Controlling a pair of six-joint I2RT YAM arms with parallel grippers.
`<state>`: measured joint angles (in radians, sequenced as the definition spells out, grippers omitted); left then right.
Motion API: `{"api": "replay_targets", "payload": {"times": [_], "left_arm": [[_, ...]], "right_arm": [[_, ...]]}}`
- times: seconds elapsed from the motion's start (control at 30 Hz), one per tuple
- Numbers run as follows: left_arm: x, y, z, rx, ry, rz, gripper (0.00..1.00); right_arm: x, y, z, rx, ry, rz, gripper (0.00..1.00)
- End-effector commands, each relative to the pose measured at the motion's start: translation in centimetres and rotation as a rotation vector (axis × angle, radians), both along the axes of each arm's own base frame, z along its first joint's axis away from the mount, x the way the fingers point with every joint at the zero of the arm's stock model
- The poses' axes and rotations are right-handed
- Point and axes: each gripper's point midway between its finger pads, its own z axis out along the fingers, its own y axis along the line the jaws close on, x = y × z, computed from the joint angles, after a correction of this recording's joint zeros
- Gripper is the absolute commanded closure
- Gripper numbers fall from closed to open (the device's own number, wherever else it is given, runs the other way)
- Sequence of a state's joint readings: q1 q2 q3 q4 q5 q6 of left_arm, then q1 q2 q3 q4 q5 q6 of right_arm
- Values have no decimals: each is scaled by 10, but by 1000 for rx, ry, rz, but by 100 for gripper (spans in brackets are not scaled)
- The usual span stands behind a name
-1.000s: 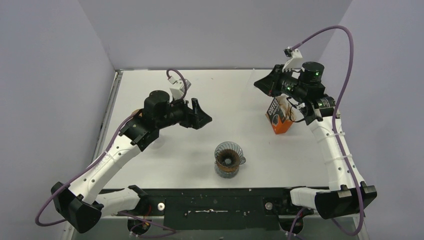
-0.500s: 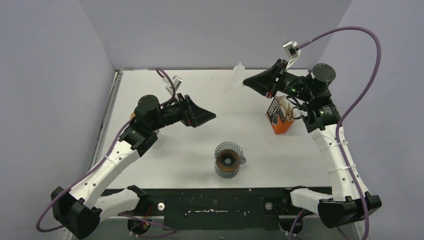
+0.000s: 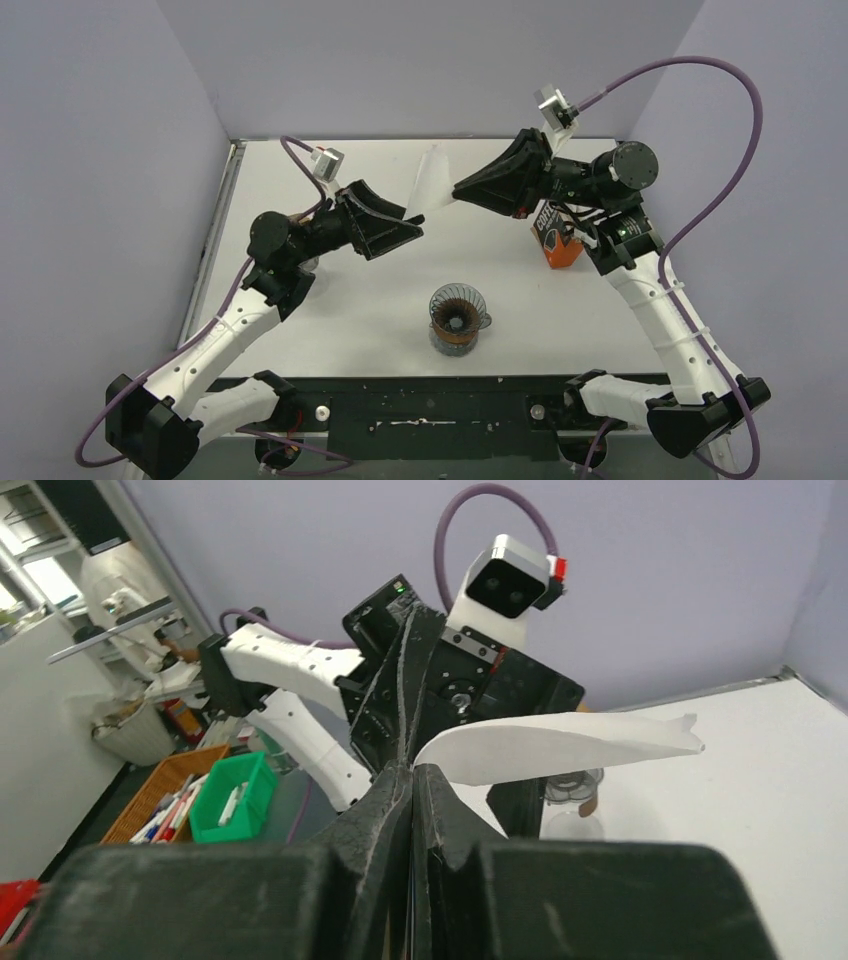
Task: Place the coffee filter in the dripper
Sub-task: Pick up the coffee filter from the coffee filter holder.
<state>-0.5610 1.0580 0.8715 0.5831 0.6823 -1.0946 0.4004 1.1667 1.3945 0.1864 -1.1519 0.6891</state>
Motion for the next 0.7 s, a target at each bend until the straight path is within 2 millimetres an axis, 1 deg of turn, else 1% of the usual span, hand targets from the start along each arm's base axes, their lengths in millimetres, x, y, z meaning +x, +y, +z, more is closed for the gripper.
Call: {"api": "replay_targets", "payload": {"times": [0.0, 0.2, 0.27, 0.4, 0.53, 0.67], "left_arm": [[-37, 16, 49, -151, -168, -89, 22], [-55, 23, 59, -208, -216, -141, 21], [-60, 25, 62, -218, -230, -157, 20], [-69, 28, 67, -236, -254, -190, 21], [-72, 29, 68, -237, -260, -202, 26], [-71, 28, 67, -233, -256, -208, 39]], "right_arm": [[-37, 5, 22, 47, -139, 112, 100], [-60, 10, 23, 57, -177, 194, 100], [-63, 10, 22, 58, -179, 197, 100], [-59, 9, 17, 48, -168, 162, 100], [-55, 8, 13, 41, -160, 120, 100], [-54, 7, 9, 37, -152, 94, 100]]}}
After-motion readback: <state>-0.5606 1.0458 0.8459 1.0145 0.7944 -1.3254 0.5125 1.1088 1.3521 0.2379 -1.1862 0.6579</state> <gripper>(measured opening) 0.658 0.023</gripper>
